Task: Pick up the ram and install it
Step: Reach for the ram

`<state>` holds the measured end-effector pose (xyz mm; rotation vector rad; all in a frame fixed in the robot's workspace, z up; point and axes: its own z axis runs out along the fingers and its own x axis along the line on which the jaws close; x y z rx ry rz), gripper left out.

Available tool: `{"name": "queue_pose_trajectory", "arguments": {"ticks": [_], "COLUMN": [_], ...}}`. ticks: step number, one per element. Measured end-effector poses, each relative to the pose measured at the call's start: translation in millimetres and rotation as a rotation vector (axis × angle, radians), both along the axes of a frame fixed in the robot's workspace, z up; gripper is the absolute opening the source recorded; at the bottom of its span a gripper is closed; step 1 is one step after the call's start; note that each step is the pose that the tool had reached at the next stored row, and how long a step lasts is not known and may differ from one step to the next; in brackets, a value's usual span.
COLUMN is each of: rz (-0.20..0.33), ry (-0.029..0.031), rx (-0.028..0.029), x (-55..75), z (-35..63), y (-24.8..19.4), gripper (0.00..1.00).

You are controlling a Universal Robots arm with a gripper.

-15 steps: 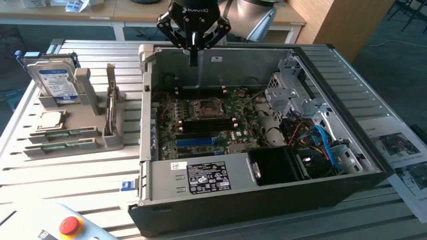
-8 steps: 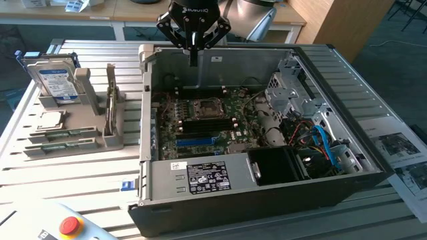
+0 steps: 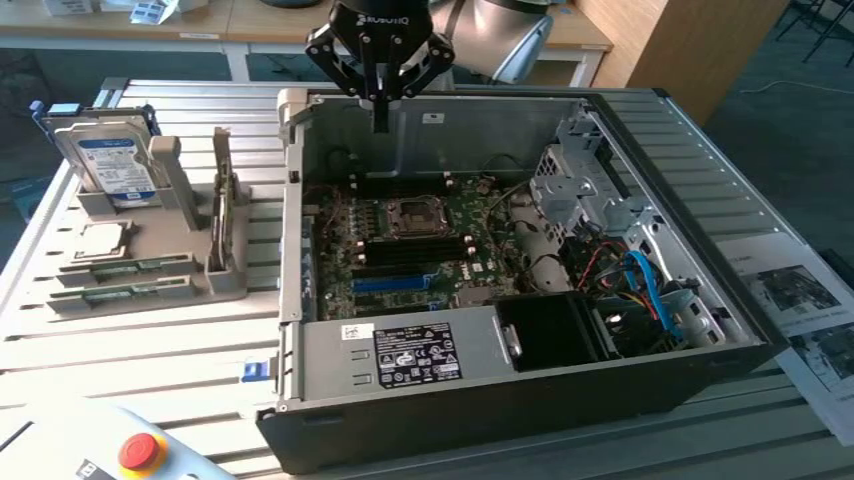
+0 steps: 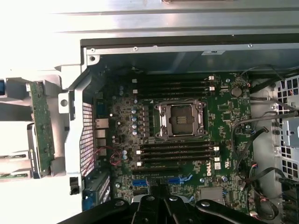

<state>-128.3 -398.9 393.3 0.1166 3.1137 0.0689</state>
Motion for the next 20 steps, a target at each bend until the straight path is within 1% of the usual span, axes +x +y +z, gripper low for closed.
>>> {"name": "queue_pose_trajectory", "arguments": {"ticks": [6, 20], "rz": [0.000, 0.000], "ry": [-0.0001, -0.0001], "rx": [0.0000, -0.0001], "x": [-16.4, -66.1], "z": [0.0, 0.0], "y": [0.1, 0.3], "gripper": [0.10, 0.10]}}
